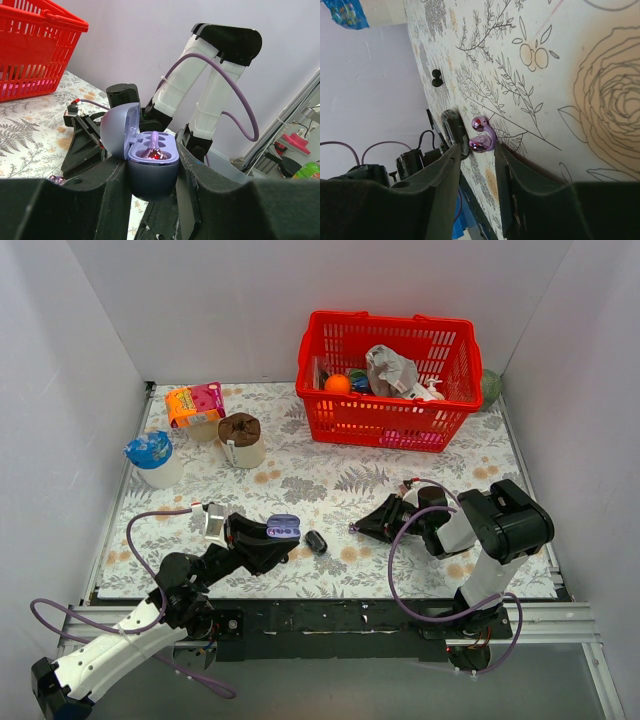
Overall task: Insert the wireless bluetooth earbuds into the charging case
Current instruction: Pick up the earbud from the center of the board.
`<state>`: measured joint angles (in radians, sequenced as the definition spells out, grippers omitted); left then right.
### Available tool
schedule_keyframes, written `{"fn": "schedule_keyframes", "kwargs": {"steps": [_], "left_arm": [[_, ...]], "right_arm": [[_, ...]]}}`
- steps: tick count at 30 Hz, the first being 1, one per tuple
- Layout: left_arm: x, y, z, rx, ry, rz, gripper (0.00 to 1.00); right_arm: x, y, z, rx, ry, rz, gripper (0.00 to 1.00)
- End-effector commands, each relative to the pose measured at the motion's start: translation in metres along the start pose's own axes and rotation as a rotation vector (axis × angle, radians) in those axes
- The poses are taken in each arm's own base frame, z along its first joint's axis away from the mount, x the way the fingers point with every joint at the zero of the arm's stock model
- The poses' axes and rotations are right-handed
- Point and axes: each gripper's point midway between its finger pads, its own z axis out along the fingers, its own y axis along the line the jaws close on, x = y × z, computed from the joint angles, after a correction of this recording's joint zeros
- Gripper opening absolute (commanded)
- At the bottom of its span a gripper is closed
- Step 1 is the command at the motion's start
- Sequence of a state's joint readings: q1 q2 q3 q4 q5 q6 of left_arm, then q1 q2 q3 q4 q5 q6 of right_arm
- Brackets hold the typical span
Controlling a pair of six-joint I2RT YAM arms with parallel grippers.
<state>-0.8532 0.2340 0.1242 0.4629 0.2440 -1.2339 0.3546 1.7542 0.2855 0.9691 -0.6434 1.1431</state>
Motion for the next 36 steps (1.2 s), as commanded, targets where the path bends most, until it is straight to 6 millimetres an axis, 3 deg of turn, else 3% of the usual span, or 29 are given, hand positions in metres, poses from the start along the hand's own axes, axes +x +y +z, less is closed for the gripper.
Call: {"fn": "schedule_keyframes", "kwargs": {"steps": [1, 15, 36], "left_arm": [[-0.004, -0.001, 0.001, 0.0, -0.012, 0.013, 0.0], [-0.002, -0.002, 0.005, 0.013, 0.002, 0.005, 0.0], [-0.002, 0.001, 0.006, -0.002, 0.008, 0.03, 0.0]], "right_arm": [[0.019, -0.054, -0.01, 0.198, 0.014, 0.067, 0.44], [0.032, -0.053, -0.009, 0.191, 0.055, 0.088, 0.46], [0.011, -0.044, 0.005, 0.18, 0.007, 0.118, 0.41]]}}
